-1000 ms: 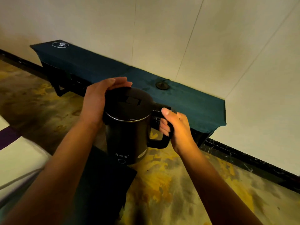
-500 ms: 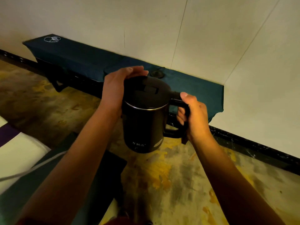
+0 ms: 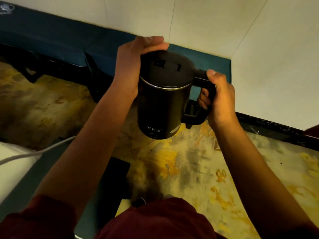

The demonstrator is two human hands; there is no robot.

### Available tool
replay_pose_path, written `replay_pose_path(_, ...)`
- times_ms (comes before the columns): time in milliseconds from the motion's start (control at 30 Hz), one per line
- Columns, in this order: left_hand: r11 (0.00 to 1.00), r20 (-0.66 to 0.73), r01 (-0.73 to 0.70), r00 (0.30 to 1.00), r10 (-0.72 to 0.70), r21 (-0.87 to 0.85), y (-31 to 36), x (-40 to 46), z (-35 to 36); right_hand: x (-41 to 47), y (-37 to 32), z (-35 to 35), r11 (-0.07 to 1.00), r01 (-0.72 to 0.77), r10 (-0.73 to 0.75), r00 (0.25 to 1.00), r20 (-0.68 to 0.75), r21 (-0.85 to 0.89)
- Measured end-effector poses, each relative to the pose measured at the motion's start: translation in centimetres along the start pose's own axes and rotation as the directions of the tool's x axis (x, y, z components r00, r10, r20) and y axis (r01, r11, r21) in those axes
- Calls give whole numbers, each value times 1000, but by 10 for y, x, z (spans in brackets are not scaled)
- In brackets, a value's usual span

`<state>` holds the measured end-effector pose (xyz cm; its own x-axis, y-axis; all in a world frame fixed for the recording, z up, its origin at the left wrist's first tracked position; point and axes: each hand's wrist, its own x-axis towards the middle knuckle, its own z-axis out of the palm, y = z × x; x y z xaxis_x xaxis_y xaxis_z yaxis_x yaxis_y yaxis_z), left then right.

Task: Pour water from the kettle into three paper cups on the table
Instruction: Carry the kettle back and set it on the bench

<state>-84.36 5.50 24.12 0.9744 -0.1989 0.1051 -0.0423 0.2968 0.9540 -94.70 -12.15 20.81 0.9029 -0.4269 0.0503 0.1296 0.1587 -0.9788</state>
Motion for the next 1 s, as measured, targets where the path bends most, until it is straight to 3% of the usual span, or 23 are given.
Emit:
replay_pose_path(633, 999, -35, 31, 999, -31, -15, -41, 148, 71, 164, 8, -45, 999, 33, -33, 999, 43, -14)
replay_pose_path(1000, 996, 99, 71, 993, -66, -47, -45, 259, 82, 249, 14, -26, 998, 52, -49, 996, -75, 33)
